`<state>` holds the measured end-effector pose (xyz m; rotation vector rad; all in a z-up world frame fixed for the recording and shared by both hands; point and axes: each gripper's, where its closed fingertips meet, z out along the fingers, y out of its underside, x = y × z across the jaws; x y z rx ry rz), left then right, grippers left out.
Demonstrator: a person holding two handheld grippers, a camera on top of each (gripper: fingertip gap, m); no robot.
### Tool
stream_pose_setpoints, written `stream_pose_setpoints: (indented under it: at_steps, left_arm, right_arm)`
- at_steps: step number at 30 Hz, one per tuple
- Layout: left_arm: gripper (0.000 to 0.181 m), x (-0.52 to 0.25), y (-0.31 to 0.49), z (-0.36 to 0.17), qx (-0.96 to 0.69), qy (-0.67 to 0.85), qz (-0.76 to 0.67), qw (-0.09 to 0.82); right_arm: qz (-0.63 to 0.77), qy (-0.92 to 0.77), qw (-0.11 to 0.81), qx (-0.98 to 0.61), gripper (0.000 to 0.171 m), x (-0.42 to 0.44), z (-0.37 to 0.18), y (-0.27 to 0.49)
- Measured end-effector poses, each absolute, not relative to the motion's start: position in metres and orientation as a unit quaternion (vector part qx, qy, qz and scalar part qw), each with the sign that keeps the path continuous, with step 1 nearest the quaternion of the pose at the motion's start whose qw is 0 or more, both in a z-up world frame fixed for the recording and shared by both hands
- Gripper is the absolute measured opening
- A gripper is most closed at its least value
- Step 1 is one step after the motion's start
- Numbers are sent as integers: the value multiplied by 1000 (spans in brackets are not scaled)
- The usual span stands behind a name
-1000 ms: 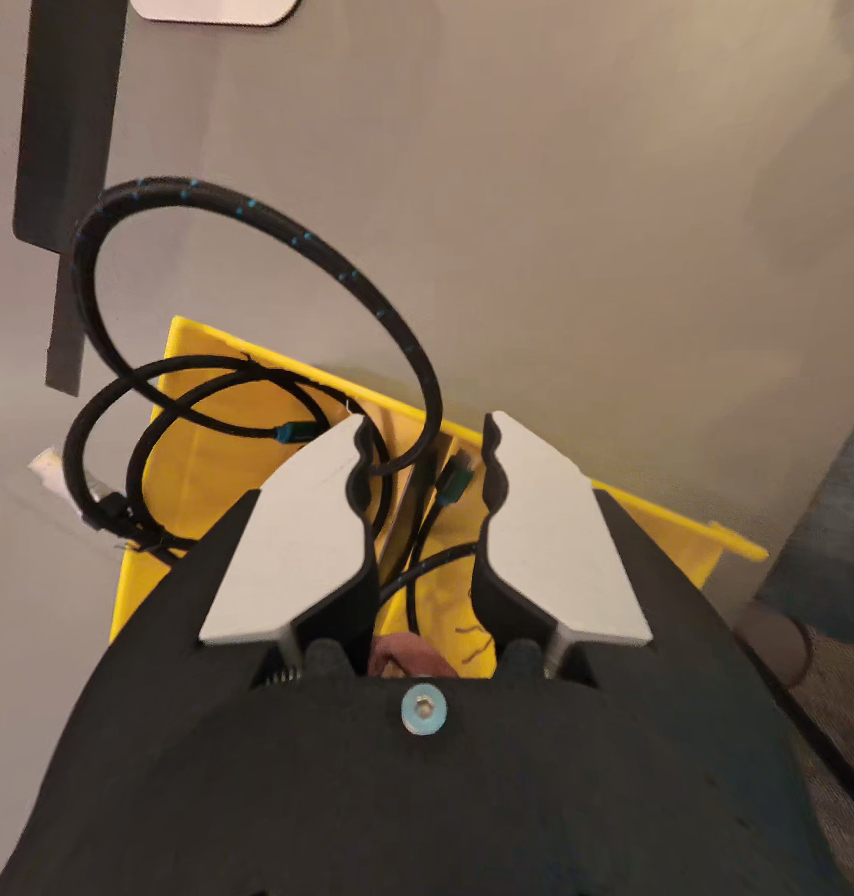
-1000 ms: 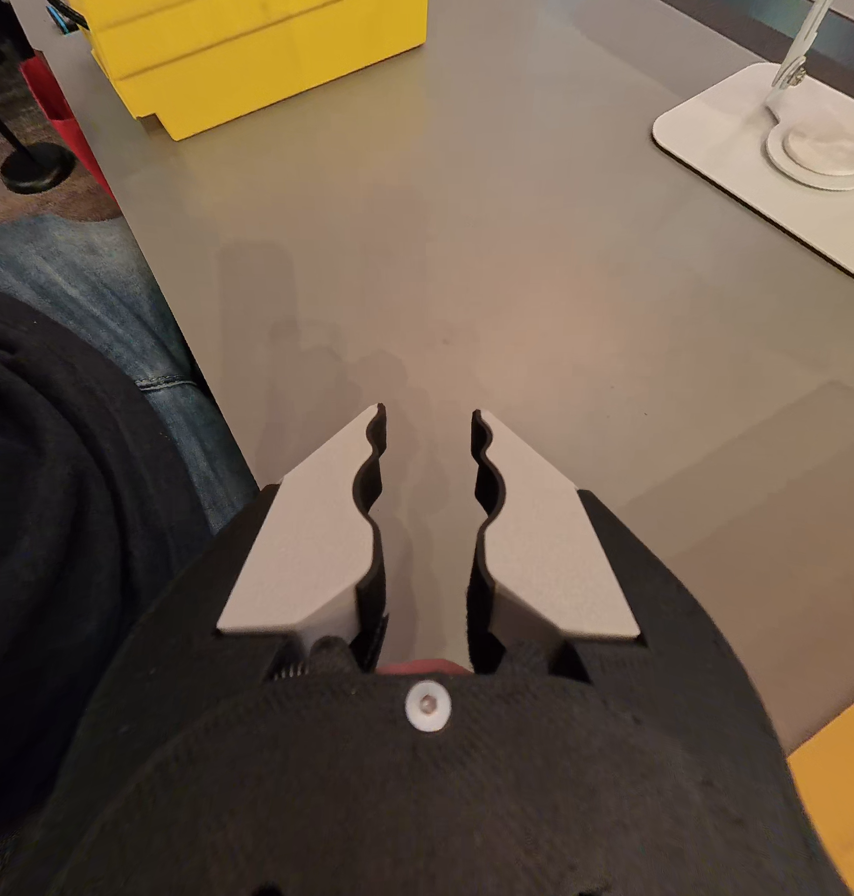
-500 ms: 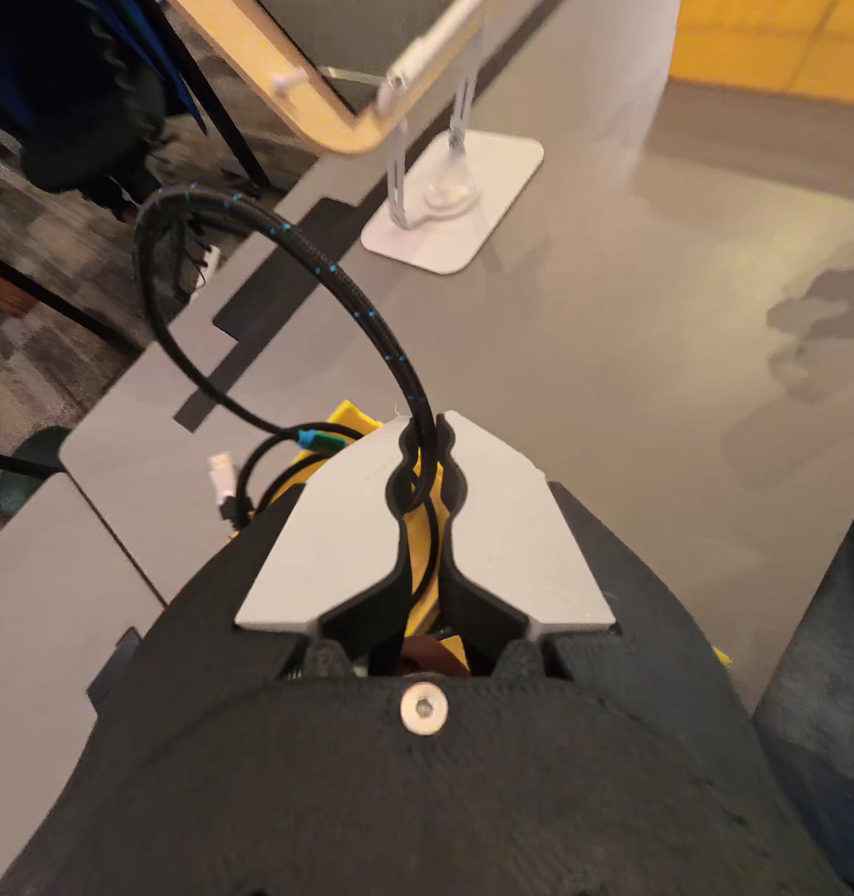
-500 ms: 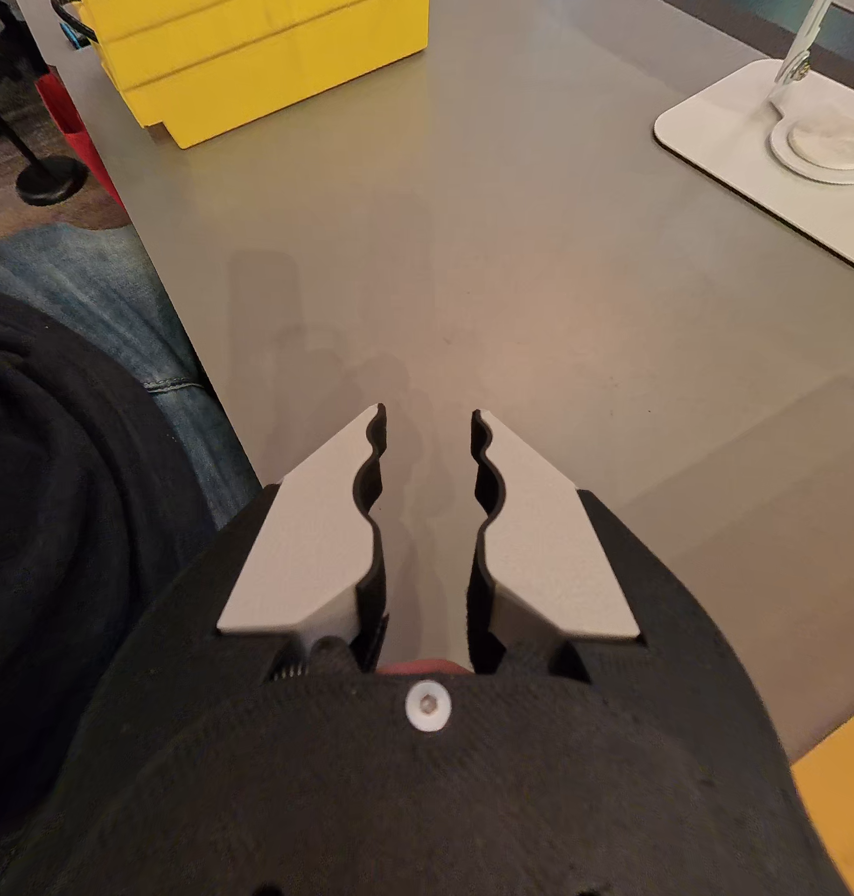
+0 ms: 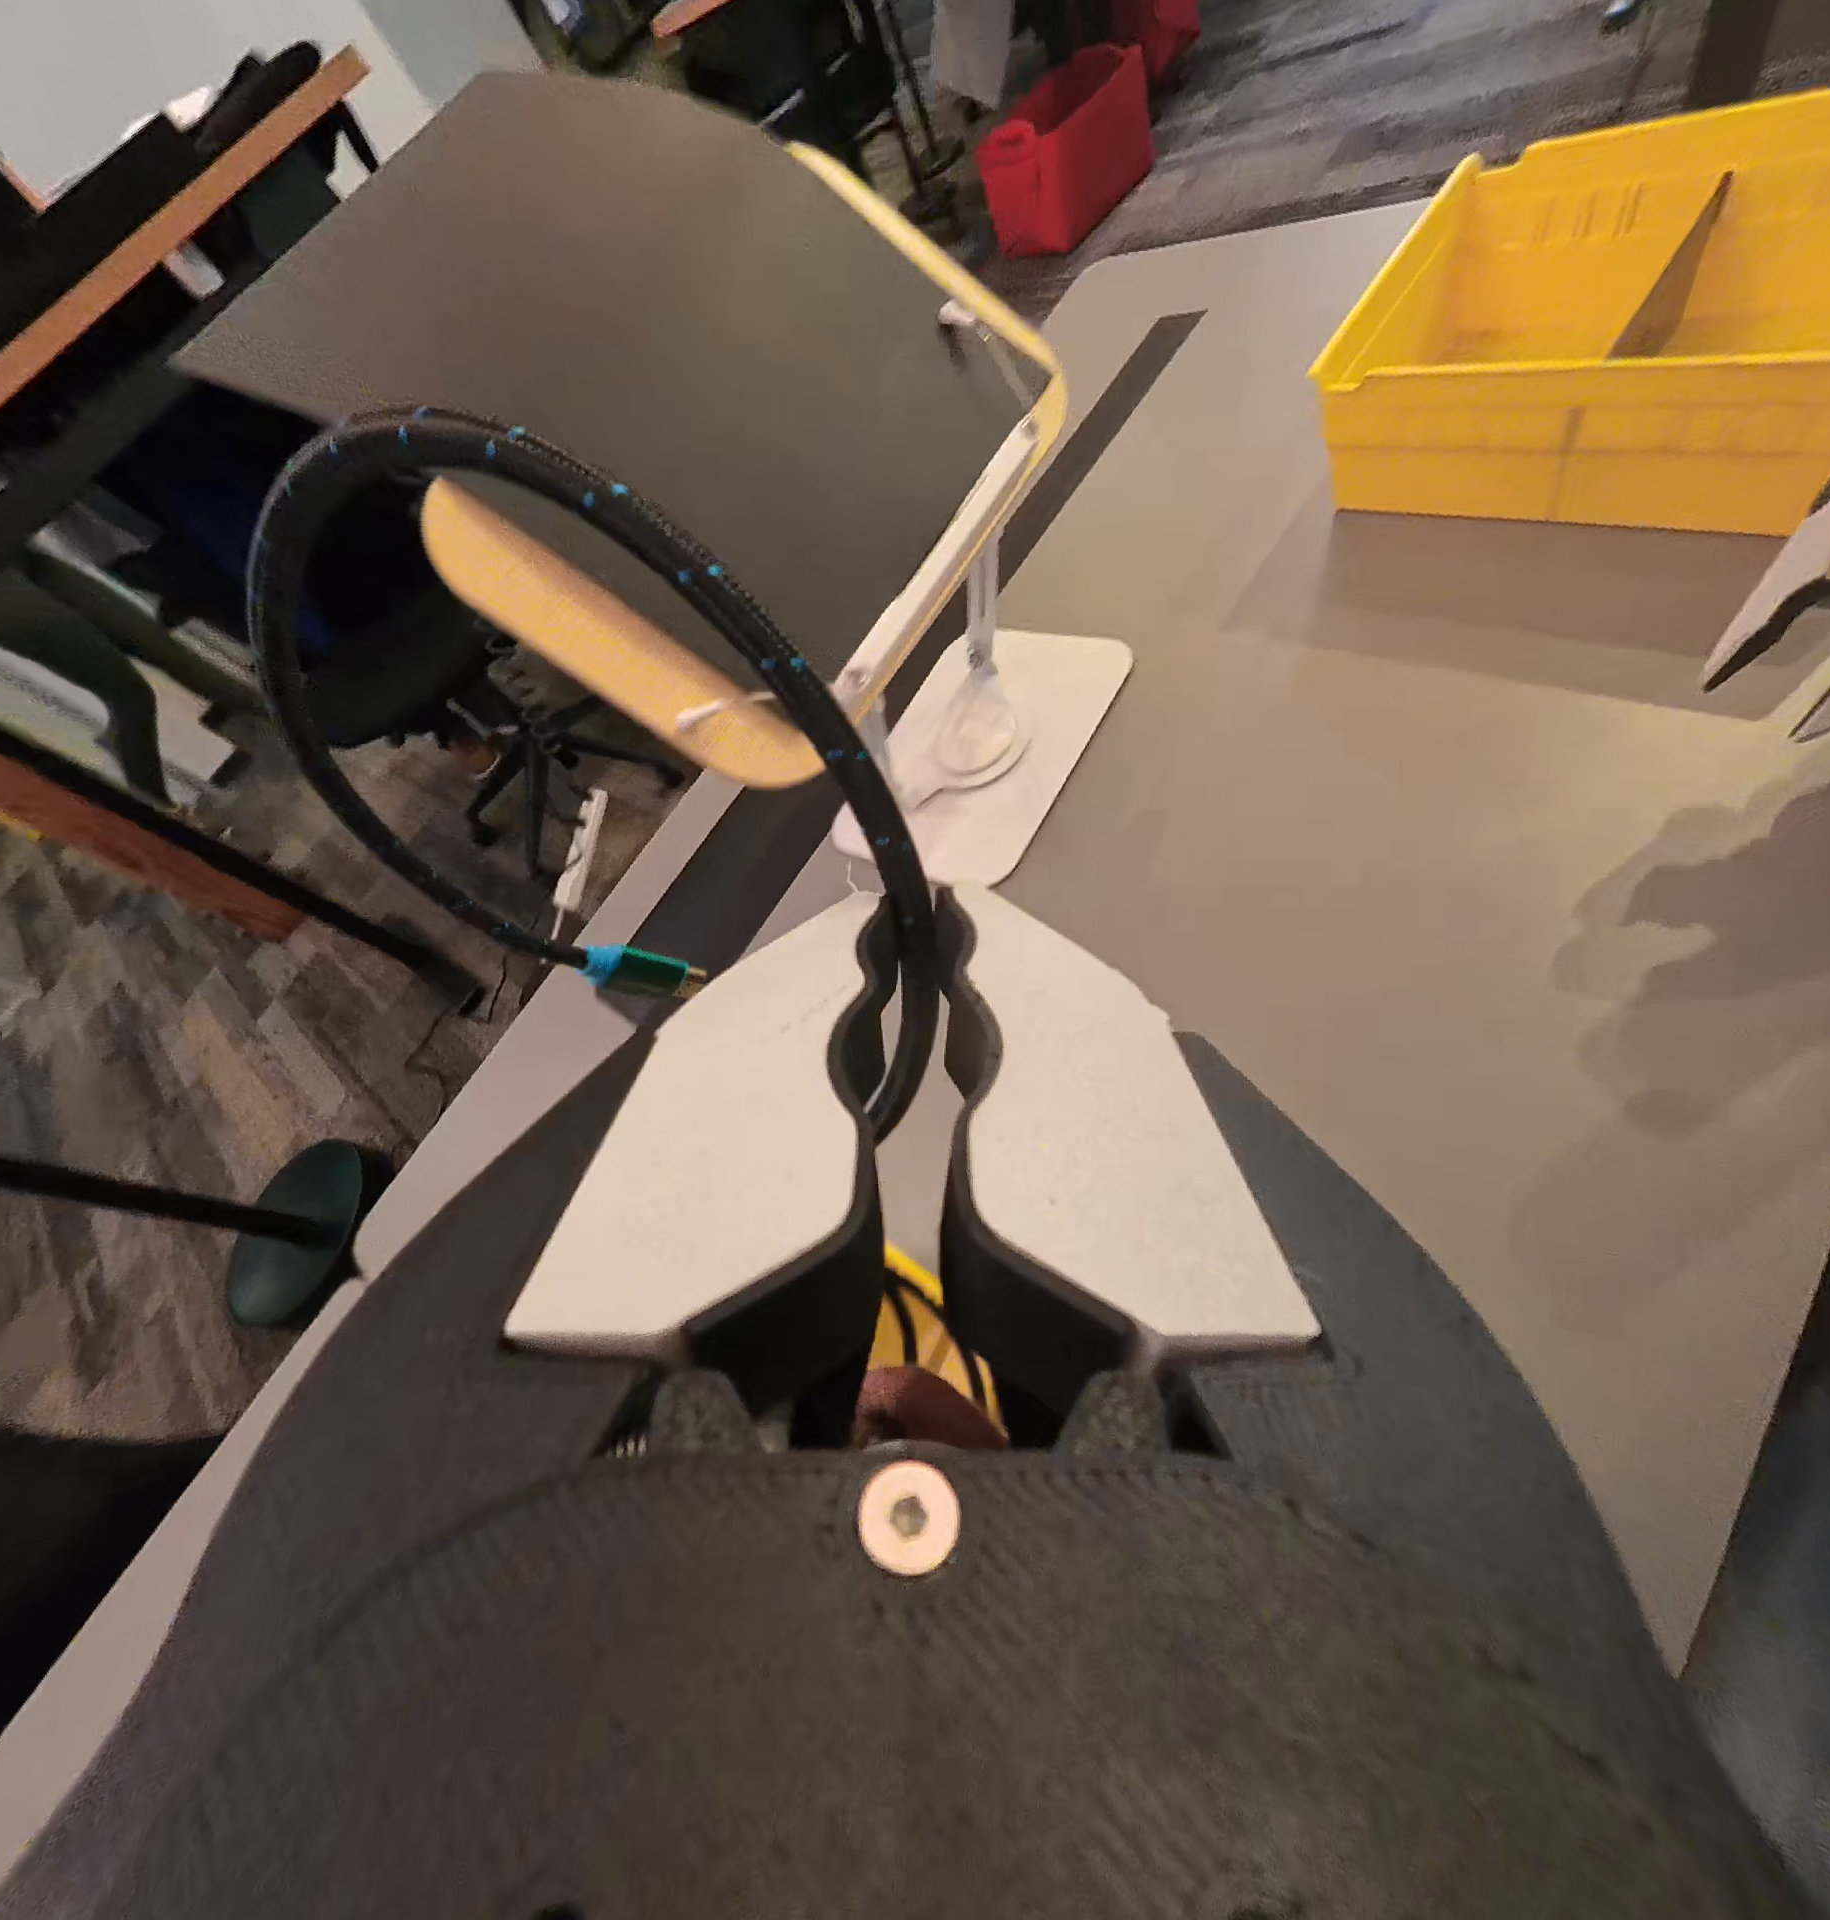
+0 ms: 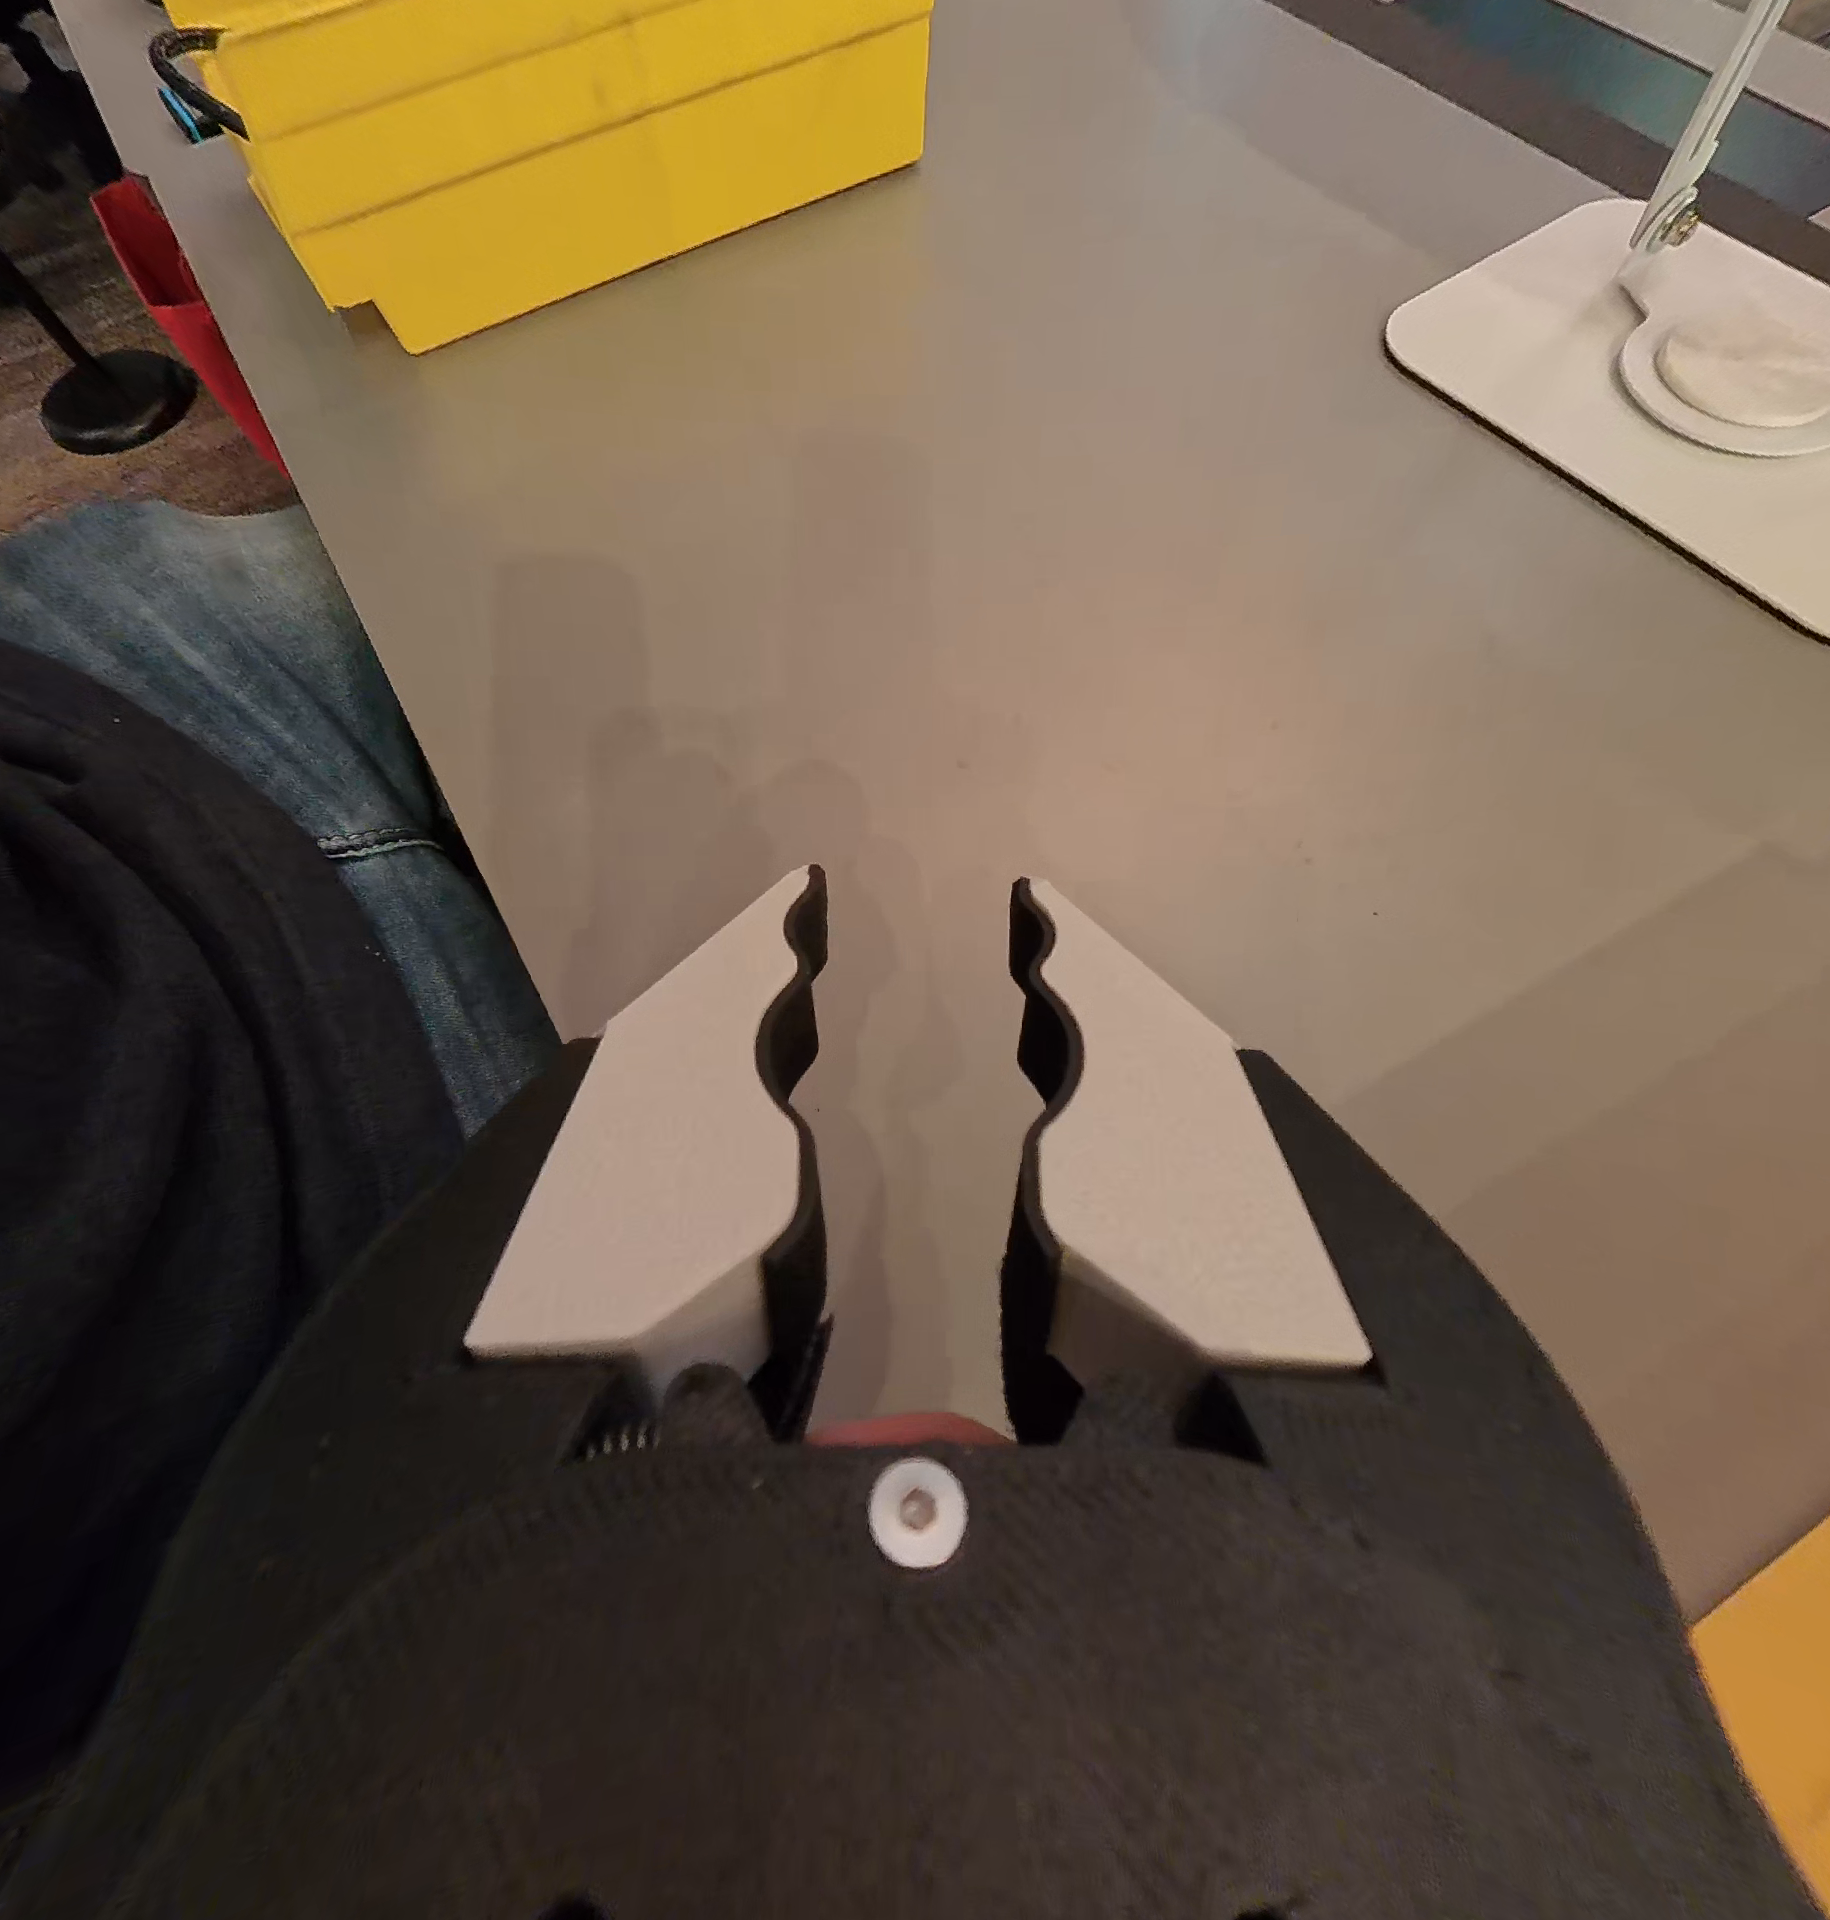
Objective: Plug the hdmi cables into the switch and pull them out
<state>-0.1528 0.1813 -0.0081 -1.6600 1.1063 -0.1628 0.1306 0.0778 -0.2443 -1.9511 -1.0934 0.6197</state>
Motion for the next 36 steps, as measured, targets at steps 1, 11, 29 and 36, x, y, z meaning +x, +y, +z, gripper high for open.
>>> stream_pose_setpoints:
  at_steps: [1,11,29,36]
  left_arm:
    - [6,-139,181,-9,-693,474,-75,539]
    - [5,-22,171,-35,-644,532,-178,520]
    - [5,79,141,-154,-690,520,-168,475]
    - [5,87,127,-204,-712,502,-103,480]
  right_arm:
    - [245,-432,401,-770,34,131,-243,77]
    - [247,-418,414,-770,36,145,-237,73]
    - [243,-411,425,-769,48,135,-239,93]
    - [258,-380,396,-795,50,138,-245,101]
